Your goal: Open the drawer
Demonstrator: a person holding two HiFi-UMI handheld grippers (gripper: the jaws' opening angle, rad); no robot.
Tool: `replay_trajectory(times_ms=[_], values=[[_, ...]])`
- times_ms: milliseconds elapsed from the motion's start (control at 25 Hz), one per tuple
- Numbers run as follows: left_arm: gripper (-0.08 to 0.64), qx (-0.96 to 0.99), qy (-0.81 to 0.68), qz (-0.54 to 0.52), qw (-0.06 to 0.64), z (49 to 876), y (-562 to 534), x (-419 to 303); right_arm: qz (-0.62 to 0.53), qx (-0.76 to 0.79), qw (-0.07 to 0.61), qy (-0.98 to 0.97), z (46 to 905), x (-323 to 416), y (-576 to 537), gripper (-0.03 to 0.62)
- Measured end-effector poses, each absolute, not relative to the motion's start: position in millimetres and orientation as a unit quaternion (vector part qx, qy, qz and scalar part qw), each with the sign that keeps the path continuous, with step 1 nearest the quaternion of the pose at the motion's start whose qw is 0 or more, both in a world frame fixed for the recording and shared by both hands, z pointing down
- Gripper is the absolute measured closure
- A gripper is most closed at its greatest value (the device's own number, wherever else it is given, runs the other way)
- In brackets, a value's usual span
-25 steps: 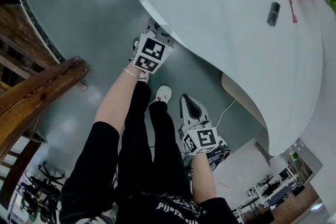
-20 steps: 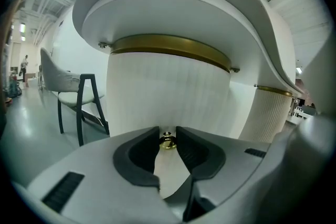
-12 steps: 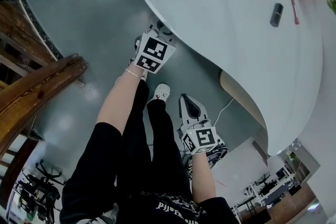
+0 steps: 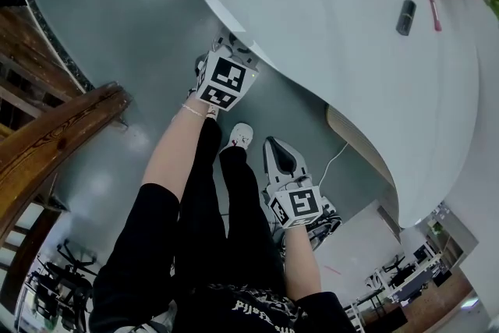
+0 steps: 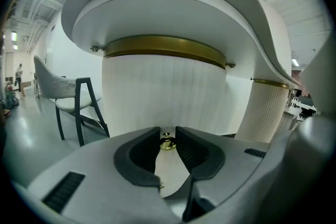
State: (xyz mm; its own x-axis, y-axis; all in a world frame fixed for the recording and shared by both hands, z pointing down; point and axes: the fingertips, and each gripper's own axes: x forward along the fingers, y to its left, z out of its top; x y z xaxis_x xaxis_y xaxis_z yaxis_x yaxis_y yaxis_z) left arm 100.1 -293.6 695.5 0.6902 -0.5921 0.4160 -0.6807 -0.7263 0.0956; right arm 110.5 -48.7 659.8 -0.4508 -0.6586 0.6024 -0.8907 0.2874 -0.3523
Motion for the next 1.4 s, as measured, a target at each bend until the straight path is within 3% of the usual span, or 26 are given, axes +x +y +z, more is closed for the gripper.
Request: replay_trajectory(times_ms=[1400], values=[[0.449,0.900,-0.341,0.232,0.143,691,-239,51,0.337,0.510,0.145,-0.778,627,101,-54,0.566]])
